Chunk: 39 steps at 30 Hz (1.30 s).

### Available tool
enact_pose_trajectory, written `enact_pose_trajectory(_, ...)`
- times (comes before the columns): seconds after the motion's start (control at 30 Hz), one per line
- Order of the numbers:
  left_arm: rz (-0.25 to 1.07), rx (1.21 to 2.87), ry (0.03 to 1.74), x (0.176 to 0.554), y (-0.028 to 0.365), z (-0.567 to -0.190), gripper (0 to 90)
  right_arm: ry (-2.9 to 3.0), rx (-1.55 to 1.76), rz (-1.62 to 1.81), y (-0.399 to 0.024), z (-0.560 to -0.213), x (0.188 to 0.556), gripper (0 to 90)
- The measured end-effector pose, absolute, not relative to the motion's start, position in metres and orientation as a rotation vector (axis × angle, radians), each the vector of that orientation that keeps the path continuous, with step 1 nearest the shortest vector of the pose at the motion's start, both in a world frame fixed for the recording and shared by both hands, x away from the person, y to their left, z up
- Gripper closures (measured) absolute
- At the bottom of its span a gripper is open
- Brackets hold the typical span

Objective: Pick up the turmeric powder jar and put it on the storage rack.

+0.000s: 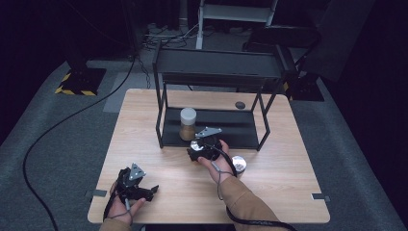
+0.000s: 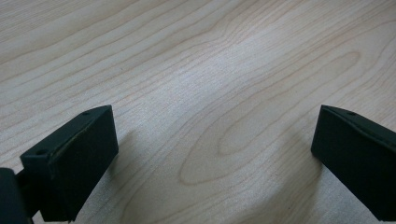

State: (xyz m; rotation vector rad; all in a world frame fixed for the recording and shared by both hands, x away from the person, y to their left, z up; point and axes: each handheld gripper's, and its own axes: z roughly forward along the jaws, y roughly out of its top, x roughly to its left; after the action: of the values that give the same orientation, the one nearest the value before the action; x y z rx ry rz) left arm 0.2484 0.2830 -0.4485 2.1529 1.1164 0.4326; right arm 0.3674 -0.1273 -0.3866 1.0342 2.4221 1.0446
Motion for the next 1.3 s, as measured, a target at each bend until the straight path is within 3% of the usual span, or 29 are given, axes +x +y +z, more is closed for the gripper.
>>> enact_pose_trajectory(0.1,0.433,2.153,1.116,0.248,0.283,-0.449,0.4,2.441,1.028,1.043,-0.127,-0.384,0.369,31.6)
enact_pose_trajectory(0.5,0.433,2.153,1.116,0.248,0.283,-0.449,0.4,2.471,0.990,1.012,-0.123,-0.377,0.369,32.1)
enact_pose_trajectory(1.3,0.433,2.153,1.116,0.248,0.283,-0.449,0.4,2.423,0.938,1.062,-0.130,-0.329,0.364,32.1)
